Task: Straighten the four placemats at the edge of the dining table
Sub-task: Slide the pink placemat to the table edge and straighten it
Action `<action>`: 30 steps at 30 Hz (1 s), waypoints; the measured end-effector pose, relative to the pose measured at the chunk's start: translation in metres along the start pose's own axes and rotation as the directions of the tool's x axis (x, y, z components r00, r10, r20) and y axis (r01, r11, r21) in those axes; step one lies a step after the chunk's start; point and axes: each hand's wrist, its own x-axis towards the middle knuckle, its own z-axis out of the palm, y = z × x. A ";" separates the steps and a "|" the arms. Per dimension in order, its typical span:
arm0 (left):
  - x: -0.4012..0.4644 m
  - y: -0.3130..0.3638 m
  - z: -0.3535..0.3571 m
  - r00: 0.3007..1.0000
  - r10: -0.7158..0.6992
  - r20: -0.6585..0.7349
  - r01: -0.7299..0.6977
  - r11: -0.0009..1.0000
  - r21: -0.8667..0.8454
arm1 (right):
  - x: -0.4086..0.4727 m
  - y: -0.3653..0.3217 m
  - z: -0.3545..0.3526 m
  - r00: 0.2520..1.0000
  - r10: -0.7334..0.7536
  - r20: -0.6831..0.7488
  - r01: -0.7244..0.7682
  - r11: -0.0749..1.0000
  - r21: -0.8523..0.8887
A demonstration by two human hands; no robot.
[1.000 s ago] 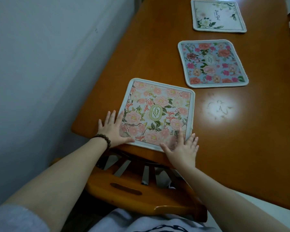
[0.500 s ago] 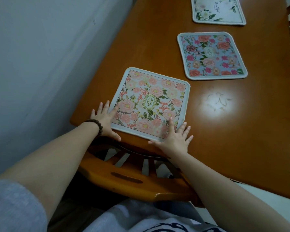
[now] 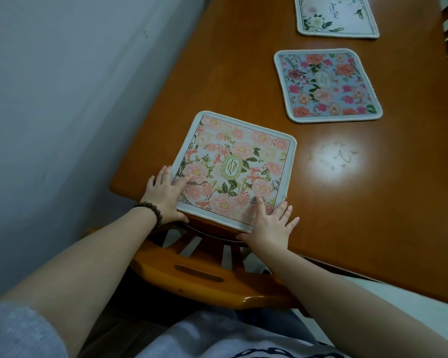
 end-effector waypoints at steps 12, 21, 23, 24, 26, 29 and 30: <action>0.025 -0.009 -0.038 0.999 -0.036 -0.015 0.034 0.994 -0.103 | 0.039 0.016 -0.038 0.988 -0.008 -0.153 0.029 0.991 0.133; 0.132 0.012 -0.063 0.999 -0.017 -0.035 0.010 0.986 -0.167 | 0.151 0.018 -0.068 0.963 -0.077 -0.257 0.096 0.993 0.064; 0.138 0.018 -0.056 0.999 -0.039 -0.031 0.034 0.990 -0.139 | 0.159 0.017 -0.063 0.968 -0.083 -0.238 0.097 0.994 0.049; 0.139 0.020 -0.053 0.998 -0.039 -0.051 0.032 0.989 -0.141 | 0.160 0.016 -0.061 0.968 -0.084 -0.237 0.099 0.994 0.051; 0.137 0.025 -0.048 0.994 -0.016 -0.104 -0.002 0.985 -0.171 | 0.160 0.017 -0.059 0.965 -0.079 -0.249 0.096 0.994 0.057; 0.135 0.032 -0.045 0.991 0.015 -0.134 -0.041 0.979 -0.199 | 0.157 0.022 -0.058 0.965 -0.056 -0.255 0.079 0.994 0.080; 0.134 0.035 -0.044 0.991 0.019 -0.135 -0.045 0.979 -0.197 | 0.157 0.024 -0.058 0.966 -0.051 -0.252 0.074 0.994 0.081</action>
